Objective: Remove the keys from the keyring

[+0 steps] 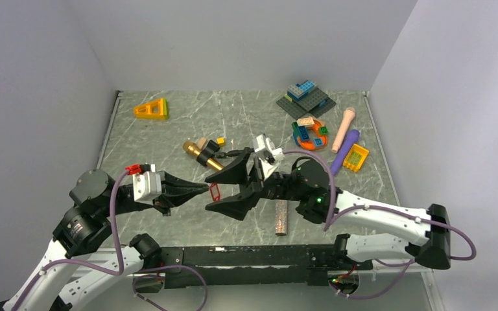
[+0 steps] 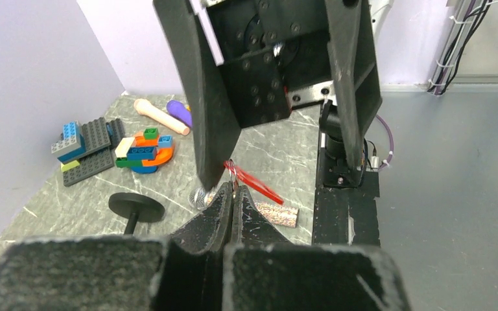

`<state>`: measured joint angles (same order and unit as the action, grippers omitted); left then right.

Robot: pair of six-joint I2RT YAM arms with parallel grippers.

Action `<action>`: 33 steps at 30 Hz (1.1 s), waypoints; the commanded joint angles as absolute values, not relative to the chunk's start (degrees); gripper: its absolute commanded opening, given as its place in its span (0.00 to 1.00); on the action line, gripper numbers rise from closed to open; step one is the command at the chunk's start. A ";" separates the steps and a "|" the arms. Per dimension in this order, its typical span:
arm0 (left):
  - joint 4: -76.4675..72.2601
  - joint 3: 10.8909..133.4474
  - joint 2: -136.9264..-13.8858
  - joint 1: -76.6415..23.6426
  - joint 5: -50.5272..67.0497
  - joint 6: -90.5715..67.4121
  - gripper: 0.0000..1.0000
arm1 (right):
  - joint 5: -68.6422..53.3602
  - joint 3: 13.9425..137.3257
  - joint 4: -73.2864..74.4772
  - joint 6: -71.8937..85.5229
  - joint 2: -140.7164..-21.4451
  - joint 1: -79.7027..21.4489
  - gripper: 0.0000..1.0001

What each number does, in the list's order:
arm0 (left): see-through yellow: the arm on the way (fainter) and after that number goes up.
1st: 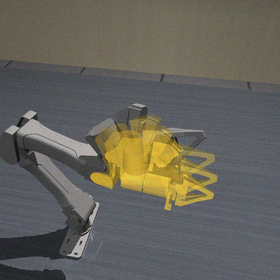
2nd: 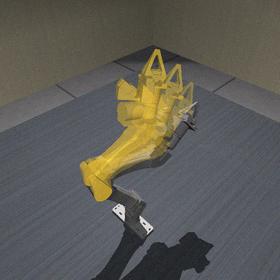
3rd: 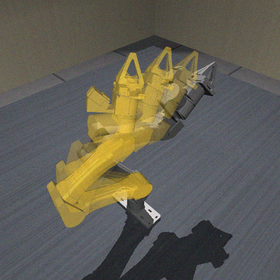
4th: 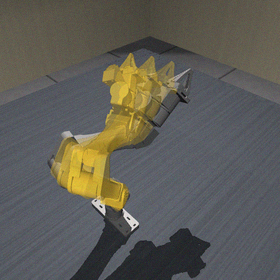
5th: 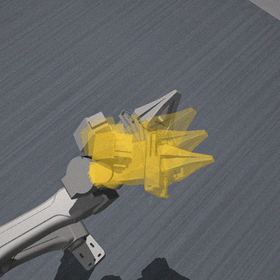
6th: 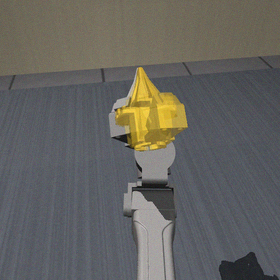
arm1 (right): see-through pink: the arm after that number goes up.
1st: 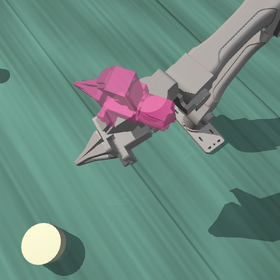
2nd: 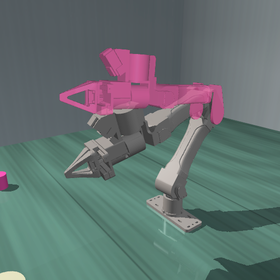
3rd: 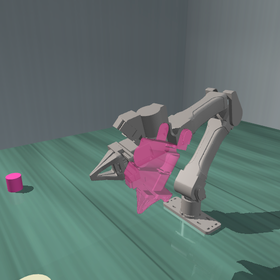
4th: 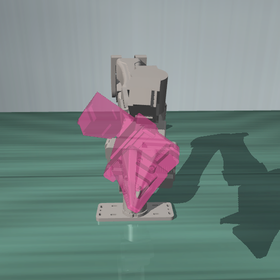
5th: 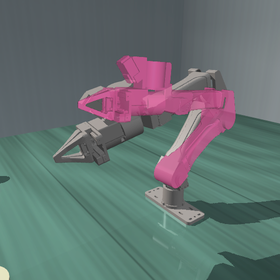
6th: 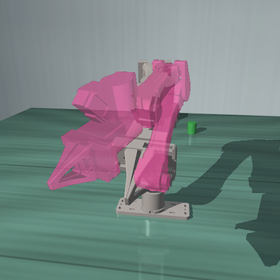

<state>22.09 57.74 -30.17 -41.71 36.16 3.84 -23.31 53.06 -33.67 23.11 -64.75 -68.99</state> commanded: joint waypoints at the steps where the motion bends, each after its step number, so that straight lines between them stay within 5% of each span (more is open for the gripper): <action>1: 22.08 58.13 -30.46 -41.87 37.23 5.63 0.00 | -19.82 53.60 -24.39 17.91 -58.13 -69.24 0.75; 10: 22.31 56.69 -30.85 -41.87 38.63 5.59 0.00 | -13.43 58.02 -9.05 11.38 -56.58 -69.26 0.68; 33: 22.34 55.88 -31.63 -41.84 40.08 5.46 0.00 | -17.13 63.41 -3.08 4.88 -61.23 -69.35 0.39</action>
